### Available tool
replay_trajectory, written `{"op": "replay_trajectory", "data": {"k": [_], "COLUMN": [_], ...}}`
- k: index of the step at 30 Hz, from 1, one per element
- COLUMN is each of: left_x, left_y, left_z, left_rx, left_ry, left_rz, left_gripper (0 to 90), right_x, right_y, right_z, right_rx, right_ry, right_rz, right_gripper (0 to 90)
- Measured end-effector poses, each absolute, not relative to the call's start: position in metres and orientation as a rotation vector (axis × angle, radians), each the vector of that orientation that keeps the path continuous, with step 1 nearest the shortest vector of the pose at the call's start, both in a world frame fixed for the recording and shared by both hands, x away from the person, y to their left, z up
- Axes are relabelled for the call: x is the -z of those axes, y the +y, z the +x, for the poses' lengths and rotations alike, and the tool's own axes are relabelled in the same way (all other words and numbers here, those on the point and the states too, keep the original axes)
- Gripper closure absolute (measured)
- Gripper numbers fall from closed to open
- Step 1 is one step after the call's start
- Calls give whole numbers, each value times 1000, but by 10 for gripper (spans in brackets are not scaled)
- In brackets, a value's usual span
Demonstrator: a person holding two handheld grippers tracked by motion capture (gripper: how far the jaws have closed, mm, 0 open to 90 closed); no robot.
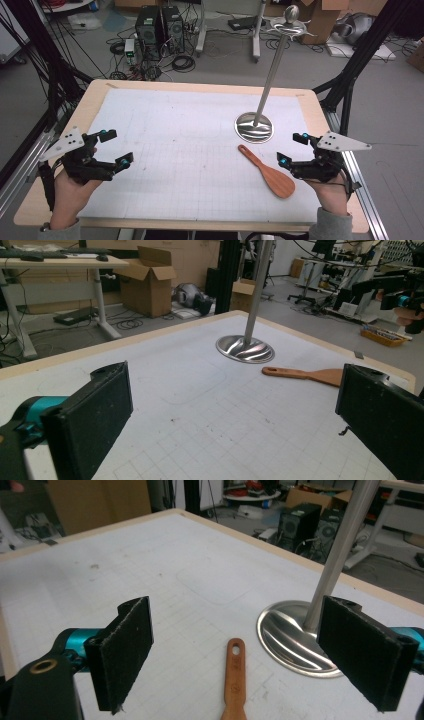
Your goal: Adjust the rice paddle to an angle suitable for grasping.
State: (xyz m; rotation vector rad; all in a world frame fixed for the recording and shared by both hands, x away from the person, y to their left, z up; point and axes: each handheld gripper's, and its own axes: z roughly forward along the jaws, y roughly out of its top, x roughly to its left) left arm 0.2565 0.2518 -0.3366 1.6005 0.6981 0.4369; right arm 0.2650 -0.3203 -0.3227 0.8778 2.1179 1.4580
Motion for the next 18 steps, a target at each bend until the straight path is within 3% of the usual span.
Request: {"op": "replay_trajectory", "data": {"k": [18], "left_x": [341], "left_y": [256], "left_z": [253], "left_rx": [-437], "left_ry": [718], "left_rz": [1612], "left_gripper": [22], "right_x": [329], "right_y": [-296], "right_z": [283], "right_rx": [-1339], "right_ry": [2206], "right_rz": [913], "right_gripper": [136]}}
